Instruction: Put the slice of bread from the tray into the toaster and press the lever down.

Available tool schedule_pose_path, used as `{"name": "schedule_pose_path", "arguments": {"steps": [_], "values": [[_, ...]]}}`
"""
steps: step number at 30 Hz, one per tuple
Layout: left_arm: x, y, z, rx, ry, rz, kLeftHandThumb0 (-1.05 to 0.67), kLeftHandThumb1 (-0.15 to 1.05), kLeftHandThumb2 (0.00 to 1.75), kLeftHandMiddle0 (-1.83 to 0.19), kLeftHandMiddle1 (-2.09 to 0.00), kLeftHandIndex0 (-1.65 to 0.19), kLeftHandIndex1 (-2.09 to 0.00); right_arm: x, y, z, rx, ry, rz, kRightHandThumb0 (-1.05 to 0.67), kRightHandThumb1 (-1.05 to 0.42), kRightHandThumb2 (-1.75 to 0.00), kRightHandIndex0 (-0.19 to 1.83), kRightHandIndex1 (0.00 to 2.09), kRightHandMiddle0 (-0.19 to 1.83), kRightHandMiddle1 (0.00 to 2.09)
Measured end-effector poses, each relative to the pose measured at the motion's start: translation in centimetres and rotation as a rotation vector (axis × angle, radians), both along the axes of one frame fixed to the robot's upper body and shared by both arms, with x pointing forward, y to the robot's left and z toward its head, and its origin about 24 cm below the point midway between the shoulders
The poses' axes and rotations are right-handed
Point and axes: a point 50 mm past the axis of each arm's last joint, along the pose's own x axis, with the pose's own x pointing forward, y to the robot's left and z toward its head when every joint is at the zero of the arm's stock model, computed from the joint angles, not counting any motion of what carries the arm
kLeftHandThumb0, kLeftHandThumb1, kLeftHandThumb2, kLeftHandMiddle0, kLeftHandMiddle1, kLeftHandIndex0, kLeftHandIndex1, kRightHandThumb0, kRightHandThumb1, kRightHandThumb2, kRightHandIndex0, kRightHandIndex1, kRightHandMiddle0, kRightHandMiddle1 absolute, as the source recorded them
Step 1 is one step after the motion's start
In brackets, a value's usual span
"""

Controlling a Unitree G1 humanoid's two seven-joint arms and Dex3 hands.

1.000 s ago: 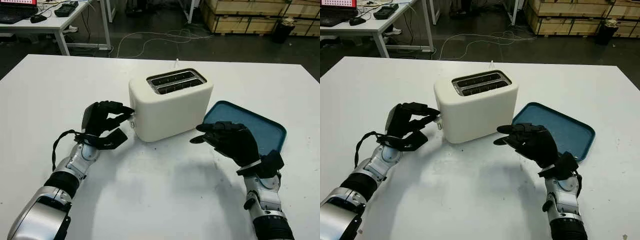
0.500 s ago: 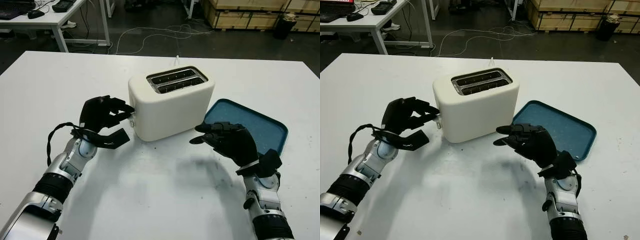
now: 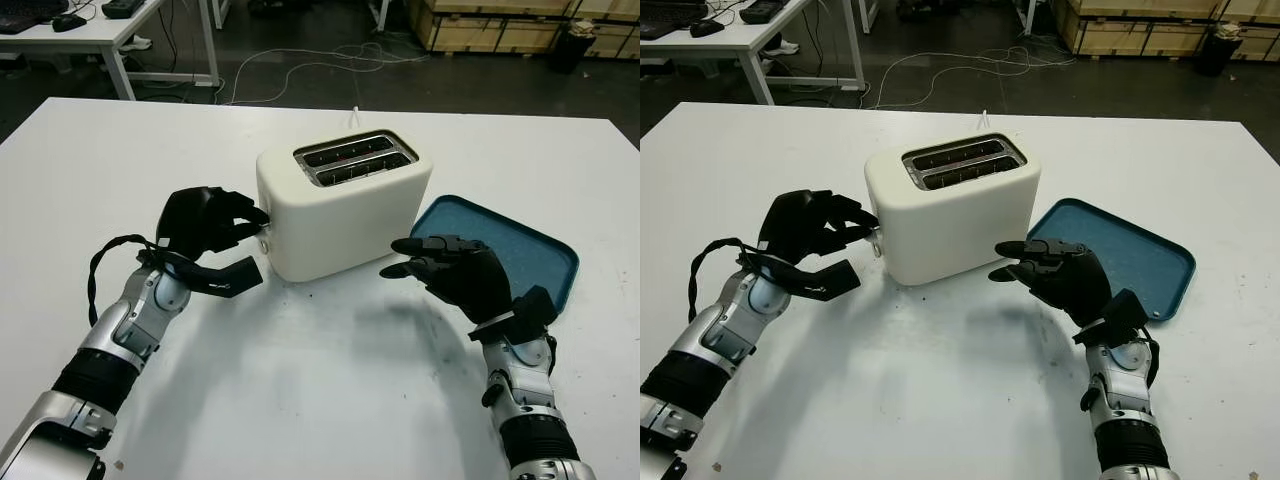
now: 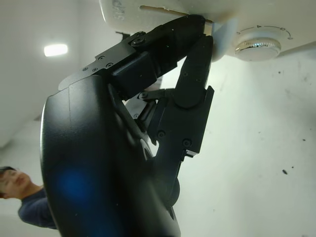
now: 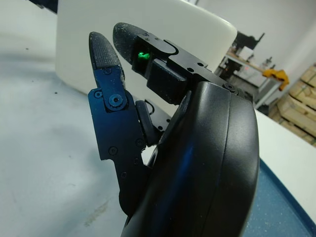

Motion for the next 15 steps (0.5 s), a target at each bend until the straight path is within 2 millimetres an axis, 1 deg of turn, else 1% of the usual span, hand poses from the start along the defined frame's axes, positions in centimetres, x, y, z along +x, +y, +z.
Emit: {"name": "schedule_pose_path", "arguments": {"steps": [3, 6, 8, 11, 13, 15], "values": [[-0.3, 0.2, 0.3, 0.015, -0.015, 0.004, -0.3, 0.92, 0.06, -0.89, -1.3, -1.21, -0.14, 0.0, 0.0, 0.0, -0.009, 0.0, -0.001, -0.54, -0.92, -0.01, 1.14, 0.35, 1.15, 0.0], [-0.5, 0.7, 1.1, 0.063, -0.03, 0.0, -0.27, 0.92, 0.05, -0.88, -1.24, -1.19, -0.14, 0.1, 0.1, 0.0, -0.006, 0.0, -0.004, -0.54, -0.92, 0.0, 1.13, 0.35, 1.15, 0.0], [-0.5, 1.0, 1.6, 0.078, -0.032, 0.002, -0.24, 0.91, 0.03, -0.89, -1.26, -1.19, -0.15, 0.1, 0.1, 0.0, -0.004, 0.001, -0.004, -0.53, -0.92, 0.0, 1.13, 0.36, 1.15, 0.0], [-0.5, 1.6, 2.4, 0.098, -0.039, 0.005, -0.23, 0.9, 0.01, -0.87, -1.36, -1.19, -0.16, 0.1, 0.3, -0.1, 0.001, 0.002, -0.003, -0.53, -0.92, 0.0, 1.13, 0.36, 1.15, 0.0], [-0.6, 1.9, 3.1, 0.106, -0.055, 0.004, -0.24, 0.9, 0.01, -0.86, -1.33, -1.18, -0.15, 0.1, 0.3, -0.1, 0.003, 0.002, -0.002, -0.53, -0.92, 0.0, 1.13, 0.36, 1.15, 0.0], [-0.7, 2.2, 3.9, 0.108, -0.08, 0.007, -0.22, 0.88, 0.0, -0.88, -1.33, -1.18, -0.16, 0.1, 0.4, -0.1, 0.003, 0.002, -0.002, -0.53, -0.92, -0.01, 1.13, 0.36, 1.15, 0.0]]}}
